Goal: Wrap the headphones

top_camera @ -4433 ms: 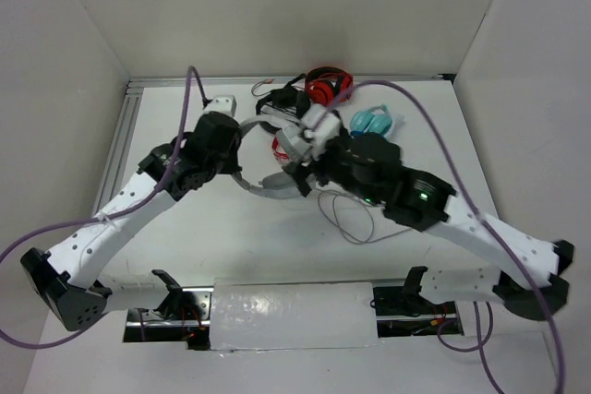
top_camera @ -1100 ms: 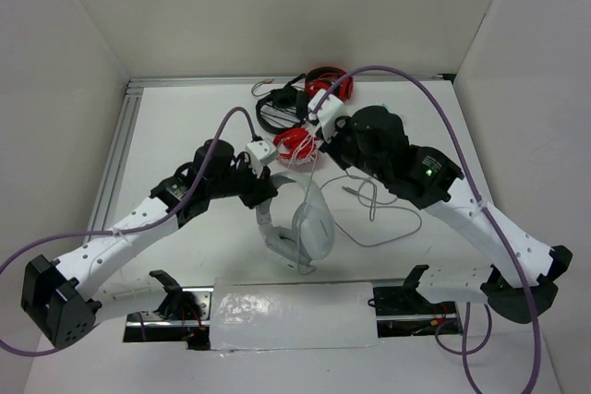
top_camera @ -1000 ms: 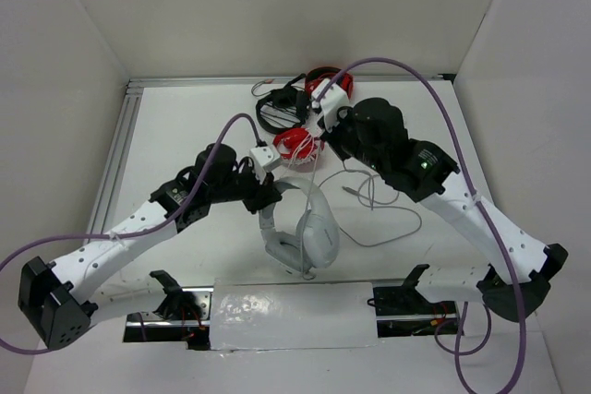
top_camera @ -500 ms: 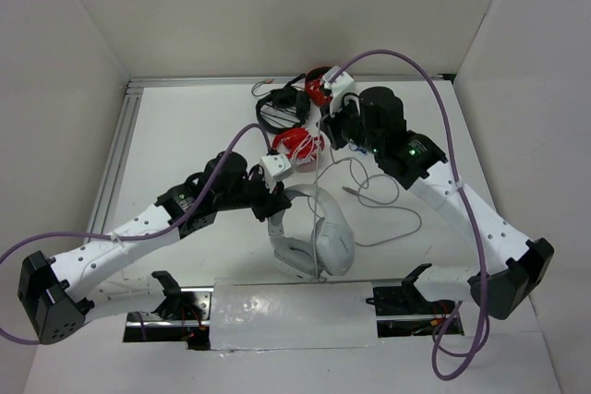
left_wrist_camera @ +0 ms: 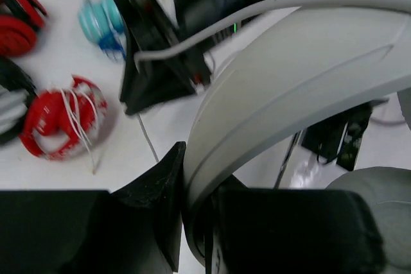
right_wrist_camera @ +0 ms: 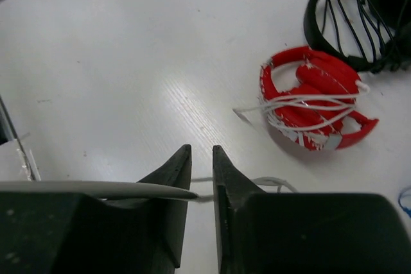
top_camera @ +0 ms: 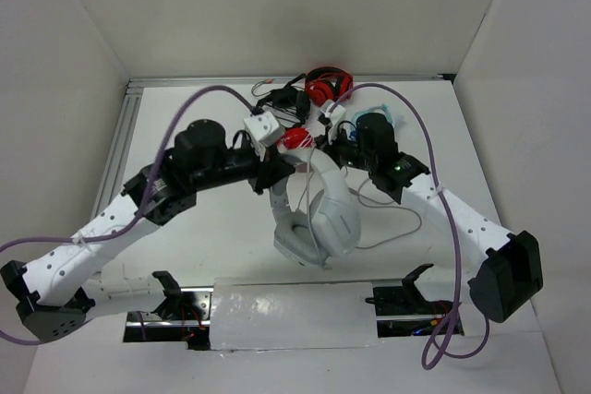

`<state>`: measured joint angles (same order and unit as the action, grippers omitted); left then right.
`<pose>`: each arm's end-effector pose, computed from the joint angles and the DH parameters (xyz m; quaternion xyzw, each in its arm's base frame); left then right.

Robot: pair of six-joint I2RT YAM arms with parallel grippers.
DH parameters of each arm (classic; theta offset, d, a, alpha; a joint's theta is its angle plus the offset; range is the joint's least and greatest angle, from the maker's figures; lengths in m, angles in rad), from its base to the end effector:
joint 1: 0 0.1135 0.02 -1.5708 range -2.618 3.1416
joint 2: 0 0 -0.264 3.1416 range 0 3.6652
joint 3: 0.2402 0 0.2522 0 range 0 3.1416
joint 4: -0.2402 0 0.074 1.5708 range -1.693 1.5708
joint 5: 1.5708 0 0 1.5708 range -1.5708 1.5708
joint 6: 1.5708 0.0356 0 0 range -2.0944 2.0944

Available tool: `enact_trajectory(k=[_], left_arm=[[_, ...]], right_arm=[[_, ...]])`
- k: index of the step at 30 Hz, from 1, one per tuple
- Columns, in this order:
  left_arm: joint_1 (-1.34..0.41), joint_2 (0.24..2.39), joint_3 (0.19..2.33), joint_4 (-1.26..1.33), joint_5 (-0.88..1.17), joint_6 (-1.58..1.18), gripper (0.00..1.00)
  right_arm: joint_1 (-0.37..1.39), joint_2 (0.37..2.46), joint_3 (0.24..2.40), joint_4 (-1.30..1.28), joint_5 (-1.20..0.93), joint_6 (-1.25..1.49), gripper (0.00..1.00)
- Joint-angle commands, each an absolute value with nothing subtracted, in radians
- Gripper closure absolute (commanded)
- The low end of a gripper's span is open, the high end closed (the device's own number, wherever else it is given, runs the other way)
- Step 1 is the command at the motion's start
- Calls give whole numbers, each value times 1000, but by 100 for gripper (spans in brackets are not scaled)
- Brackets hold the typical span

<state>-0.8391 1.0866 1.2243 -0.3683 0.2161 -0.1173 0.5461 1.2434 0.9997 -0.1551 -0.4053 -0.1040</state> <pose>0.1529 -0.1817 0.4153 0.3378 0.7053 -0.3592 0.5093 0.2368 0.1603 0.3212 -0.3661 0.7378 0.2824 0.4918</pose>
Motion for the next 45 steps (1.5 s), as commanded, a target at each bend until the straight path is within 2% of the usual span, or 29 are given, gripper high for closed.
enact_trajectory(k=[1, 7, 10, 14, 18, 20, 23, 24, 25, 31, 32, 35, 39, 44, 45], left_arm=[[-844, 1095, 1443, -365, 180, -198, 100], [-844, 1222, 1788, -521, 192, -190, 100], [-845, 1287, 1928, -569, 173, -189, 100], [-845, 1341, 2066, -589, 98, -193, 100], [-810, 1408, 2147, -597, 14, -202, 100], [-787, 1443, 2193, -604, 15, -212, 100], [-723, 1482, 2242, -609, 5, -232, 100], [-700, 1488, 2249, -611, 5, -253, 100], [-671, 1496, 2252, -609, 5, -267, 100], [-303, 1601, 2261, -656, 49, -440, 100], [-260, 1618, 2263, -664, 105, -481, 100], [-140, 1693, 2253, -676, 45, -549, 100], [-40, 1776, 2258, -672, -64, -532, 100], [167, 1876, 2309, -721, 57, -566, 100], [167, 1881, 2303, -721, 58, -566, 100]], right_arm=[[540, 1198, 983, 36, -528, -103, 72], [540, 1265, 922, 274, -644, -40, 56], [549, 1345, 960, 345, -672, -3, 53], [598, 1463, 1037, 336, -663, 54, 54], [629, 1555, 959, 466, -699, 135, 54], [649, 1575, 888, 527, -710, 182, 57], [673, 1572, 749, 652, -681, 265, 81], [687, 1550, 705, 726, -678, 309, 95], [698, 1534, 625, 745, -651, 322, 100], [775, 1347, 375, 663, -428, 373, 100], [785, 1303, 352, 643, -401, 389, 100], [840, 1183, 284, 595, -280, 458, 100], [913, 978, 253, 370, -72, 502, 100], [942, 598, 270, 71, 119, 525, 100], [942, 597, 268, 28, 139, 528, 100]])
